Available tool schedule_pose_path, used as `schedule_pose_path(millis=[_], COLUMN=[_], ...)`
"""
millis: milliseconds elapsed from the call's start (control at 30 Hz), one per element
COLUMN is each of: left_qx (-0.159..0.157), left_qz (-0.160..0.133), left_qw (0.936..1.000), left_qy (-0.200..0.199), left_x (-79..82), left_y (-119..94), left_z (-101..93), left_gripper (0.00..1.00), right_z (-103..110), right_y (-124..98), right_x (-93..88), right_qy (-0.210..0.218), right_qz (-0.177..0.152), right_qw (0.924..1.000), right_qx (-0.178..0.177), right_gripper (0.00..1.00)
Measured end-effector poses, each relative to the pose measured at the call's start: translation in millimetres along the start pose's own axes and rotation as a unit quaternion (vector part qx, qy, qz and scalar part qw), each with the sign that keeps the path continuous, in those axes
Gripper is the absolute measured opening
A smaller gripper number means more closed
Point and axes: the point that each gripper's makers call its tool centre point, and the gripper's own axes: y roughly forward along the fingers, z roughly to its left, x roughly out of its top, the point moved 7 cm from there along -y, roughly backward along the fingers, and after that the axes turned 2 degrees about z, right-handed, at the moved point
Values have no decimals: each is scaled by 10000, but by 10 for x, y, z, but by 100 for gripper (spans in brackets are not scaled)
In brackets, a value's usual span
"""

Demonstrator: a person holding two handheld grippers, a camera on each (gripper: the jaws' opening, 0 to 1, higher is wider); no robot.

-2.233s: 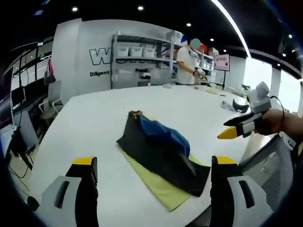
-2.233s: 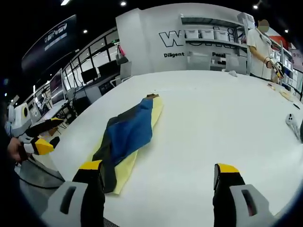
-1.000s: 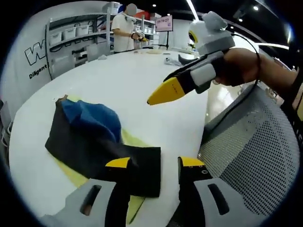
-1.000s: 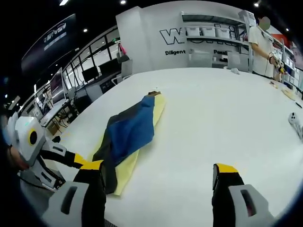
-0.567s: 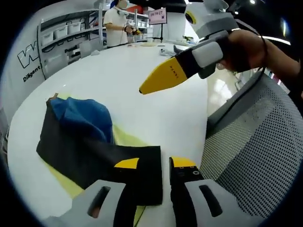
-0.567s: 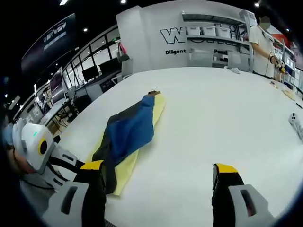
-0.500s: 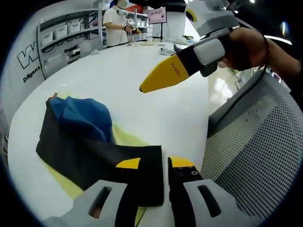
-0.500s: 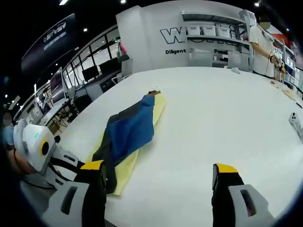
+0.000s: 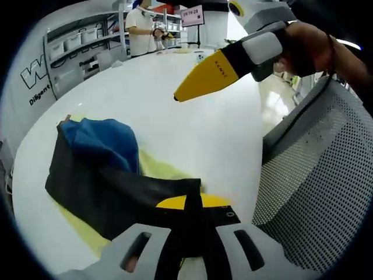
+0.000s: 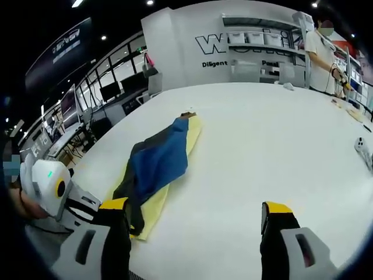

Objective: Fold the garment on the visible template until the final outline fits inside the template.

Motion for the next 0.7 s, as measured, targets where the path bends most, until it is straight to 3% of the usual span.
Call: schedule_pose_path(millis=[300,700], left_qx=[-45,-41], left_qz=[-197,-431], left_qw=[9997,9969], left_qy=[-117,-657], left_x=[33,10], left_y=[-117,-238], left_z=[28,82], left_gripper=[0,0], right_z=[-13,6], right_y=[-4,23], right_x=[-21,-70], right_qy=[29,35], right_qz=[17,124], right_qw=[10000,9999], right_qx=[-24,6], right_gripper=[91,90])
